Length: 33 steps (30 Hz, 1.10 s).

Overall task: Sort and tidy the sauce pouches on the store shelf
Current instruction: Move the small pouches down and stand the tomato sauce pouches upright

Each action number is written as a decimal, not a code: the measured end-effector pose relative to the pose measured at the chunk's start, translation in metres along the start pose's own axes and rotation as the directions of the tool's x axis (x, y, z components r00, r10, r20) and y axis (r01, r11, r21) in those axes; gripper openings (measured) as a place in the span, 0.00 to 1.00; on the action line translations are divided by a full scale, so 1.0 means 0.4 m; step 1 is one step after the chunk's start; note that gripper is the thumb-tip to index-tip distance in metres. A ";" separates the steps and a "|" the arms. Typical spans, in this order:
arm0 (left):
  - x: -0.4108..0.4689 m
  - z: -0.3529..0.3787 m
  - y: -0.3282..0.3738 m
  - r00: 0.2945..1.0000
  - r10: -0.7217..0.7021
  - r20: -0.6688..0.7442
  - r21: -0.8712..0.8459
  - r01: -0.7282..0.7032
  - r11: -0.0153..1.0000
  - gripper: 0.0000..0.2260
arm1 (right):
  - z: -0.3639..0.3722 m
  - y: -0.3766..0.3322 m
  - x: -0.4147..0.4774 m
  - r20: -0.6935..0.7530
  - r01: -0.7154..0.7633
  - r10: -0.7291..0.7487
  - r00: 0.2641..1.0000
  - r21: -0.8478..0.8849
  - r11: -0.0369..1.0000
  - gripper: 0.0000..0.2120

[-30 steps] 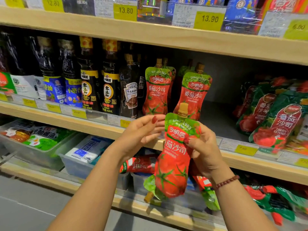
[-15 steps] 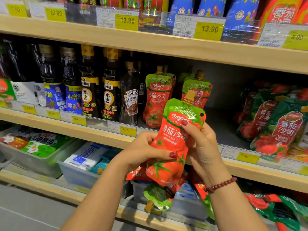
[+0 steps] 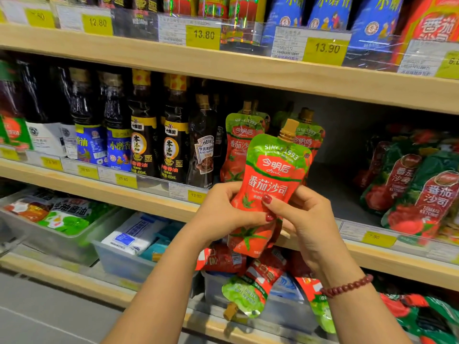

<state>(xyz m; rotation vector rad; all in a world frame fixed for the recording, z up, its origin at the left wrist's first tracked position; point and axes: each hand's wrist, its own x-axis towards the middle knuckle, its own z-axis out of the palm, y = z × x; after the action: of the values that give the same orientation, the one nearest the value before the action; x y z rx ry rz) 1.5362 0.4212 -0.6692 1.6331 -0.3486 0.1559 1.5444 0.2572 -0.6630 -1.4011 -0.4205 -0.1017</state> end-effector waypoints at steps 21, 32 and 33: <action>-0.011 -0.092 -0.121 0.924 0.305 -0.229 0.820 0.015 0.572 0.23 | 0.074 -0.037 0.166 -0.088 0.428 -0.480 0.873 -0.334 0.840 0.08; -0.002 -0.079 -0.152 0.867 0.405 -0.290 0.792 -0.020 0.610 0.20 | 0.090 0.072 0.199 -0.057 0.211 -0.237 0.970 -0.285 0.935 0.05; -0.001 -0.080 -0.155 0.864 0.409 -0.294 0.788 -0.023 0.615 0.20 | 0.094 0.074 0.205 -0.042 0.187 -0.206 0.978 -0.274 0.943 0.04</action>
<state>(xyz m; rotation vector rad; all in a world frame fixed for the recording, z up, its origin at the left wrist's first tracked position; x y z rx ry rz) 1.5589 0.4565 -0.7250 2.3201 -0.1114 0.9918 1.6209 0.3132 -0.6584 -1.6140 -0.5018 -0.3828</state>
